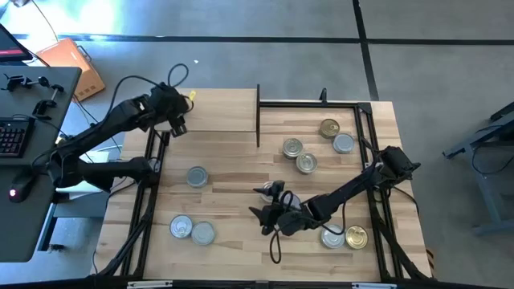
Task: Stack canned seafood by type on shelf
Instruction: Put the blue tuna can on the shelf
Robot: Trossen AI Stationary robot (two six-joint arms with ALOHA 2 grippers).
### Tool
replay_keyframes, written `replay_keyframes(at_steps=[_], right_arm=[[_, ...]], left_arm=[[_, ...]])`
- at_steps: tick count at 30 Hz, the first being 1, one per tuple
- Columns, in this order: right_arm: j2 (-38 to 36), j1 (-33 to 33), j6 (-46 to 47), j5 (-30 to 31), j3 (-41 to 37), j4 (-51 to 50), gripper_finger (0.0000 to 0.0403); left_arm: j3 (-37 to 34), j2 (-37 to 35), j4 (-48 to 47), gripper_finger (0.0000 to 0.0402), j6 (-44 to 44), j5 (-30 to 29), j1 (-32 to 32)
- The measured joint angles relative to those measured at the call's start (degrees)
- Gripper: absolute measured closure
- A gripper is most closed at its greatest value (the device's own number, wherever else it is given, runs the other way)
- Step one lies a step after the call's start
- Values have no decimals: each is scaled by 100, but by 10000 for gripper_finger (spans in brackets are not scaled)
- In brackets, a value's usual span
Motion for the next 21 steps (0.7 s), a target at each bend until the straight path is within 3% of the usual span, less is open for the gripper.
replay_keyframes(at_steps=[6, 14, 21], right_arm=[[0, 1, -48, -2, 0, 41, 91], [0, 1, -48, -2, 0, 41, 91], [0, 1, -48, -2, 0, 39, 91]], left_arm=[[4, 327, 261, 226, -196, 417, 787], [34, 862, 537, 308, 13, 554, 1455], [24, 965, 778, 343, 524, 559, 1746]])
